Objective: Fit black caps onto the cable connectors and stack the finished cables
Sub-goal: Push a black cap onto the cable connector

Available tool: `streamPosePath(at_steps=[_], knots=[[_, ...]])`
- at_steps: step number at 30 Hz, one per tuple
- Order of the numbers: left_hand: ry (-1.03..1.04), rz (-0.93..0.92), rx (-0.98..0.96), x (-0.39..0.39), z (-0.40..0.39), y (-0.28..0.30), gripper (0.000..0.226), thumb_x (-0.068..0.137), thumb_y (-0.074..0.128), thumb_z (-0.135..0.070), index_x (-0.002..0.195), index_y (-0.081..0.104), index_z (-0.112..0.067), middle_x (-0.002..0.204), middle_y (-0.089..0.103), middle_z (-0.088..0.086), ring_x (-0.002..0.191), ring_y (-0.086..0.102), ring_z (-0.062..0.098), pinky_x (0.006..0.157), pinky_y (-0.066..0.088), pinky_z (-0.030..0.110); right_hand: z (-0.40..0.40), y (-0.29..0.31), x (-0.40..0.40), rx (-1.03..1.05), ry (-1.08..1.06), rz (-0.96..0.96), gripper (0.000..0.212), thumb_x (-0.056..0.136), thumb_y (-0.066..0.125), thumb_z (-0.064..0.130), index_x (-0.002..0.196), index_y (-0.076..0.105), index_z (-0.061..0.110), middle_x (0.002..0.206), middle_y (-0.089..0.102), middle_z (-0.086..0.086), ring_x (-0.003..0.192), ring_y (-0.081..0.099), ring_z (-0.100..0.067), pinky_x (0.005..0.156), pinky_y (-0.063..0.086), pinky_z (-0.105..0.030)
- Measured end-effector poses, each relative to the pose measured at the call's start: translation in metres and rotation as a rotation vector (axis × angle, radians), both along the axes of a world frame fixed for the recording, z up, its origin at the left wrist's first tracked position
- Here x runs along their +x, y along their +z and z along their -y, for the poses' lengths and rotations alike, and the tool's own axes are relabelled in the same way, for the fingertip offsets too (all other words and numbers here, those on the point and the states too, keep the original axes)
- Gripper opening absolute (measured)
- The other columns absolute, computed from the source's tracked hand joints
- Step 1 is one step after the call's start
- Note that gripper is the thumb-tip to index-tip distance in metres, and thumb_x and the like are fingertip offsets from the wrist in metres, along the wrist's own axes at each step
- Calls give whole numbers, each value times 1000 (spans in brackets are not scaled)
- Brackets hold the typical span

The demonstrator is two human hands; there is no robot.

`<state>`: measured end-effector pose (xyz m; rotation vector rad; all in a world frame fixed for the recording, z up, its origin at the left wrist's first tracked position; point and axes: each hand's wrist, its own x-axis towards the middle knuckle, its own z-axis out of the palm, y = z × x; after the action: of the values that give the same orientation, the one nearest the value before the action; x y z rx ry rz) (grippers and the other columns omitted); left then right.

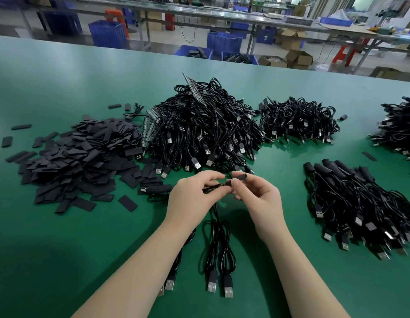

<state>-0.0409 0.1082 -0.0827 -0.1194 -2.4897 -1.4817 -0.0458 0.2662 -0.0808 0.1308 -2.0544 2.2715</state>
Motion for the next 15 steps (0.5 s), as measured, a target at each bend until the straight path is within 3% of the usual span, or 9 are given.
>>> streamPosePath(at_steps=[3,6,11,15], knots=[[36,-30,6,0,0,-2,20,76,74,-50,89,74,-35,81,70,-23,82,66,-3,76,57,34,1,-1,1,-38,-13,28,15,89,70,7,97,76,19,87,77,-5,76,69,-7,70,53,-16],[-16,-29,15,-2,0,-2,13,77,75,-45,89,73,-40,82,70,-25,81,65,-5,74,56,30,4,-3,1,-47,-46,39,14,90,71,7,96,76,19,83,76,0,73,68,-5,69,52,-15],[-106,-65,0,-4,0,-4,21,87,68,-29,105,74,-37,93,71,-21,90,65,-5,80,54,23,2,-2,0,-71,-95,57,15,90,71,11,96,77,23,84,76,1,76,70,-9,70,53,-16],[-106,-82,-18,-5,1,-4,22,89,68,-28,110,74,-33,99,71,-19,96,62,-5,85,51,19,3,-3,1,-68,-76,98,14,90,71,14,95,78,26,87,76,0,78,69,-11,68,53,-18]])
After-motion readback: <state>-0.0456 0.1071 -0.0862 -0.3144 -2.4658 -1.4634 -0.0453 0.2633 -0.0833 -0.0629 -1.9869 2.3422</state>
